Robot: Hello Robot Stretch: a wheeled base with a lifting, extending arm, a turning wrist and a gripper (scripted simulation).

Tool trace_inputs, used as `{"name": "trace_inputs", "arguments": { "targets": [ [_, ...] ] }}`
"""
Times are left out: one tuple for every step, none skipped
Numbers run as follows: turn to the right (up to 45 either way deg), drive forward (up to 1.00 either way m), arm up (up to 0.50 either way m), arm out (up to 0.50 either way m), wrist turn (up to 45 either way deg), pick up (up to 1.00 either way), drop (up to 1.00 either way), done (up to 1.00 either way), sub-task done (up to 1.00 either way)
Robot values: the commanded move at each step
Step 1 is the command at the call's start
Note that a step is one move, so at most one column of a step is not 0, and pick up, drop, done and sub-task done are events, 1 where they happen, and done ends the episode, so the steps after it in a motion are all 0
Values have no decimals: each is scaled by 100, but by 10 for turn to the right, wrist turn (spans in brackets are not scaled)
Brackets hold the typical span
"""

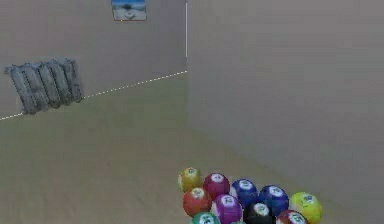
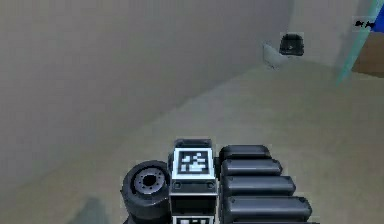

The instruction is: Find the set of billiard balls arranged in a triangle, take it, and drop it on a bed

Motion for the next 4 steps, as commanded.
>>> {"name": "trace_inputs", "arguments": {
  "targets": [
    [0, 40, 0, 0, 0, 0, 0, 0, 0],
    [180, 0, 0, 0, 0, 0, 0, 0, 0],
    [0, 75, 0, 0, 0, 0, 0, 0, 0],
    [-450, 0, 0, 0, 0, 0, 0, 0, 0]
  ]
}}
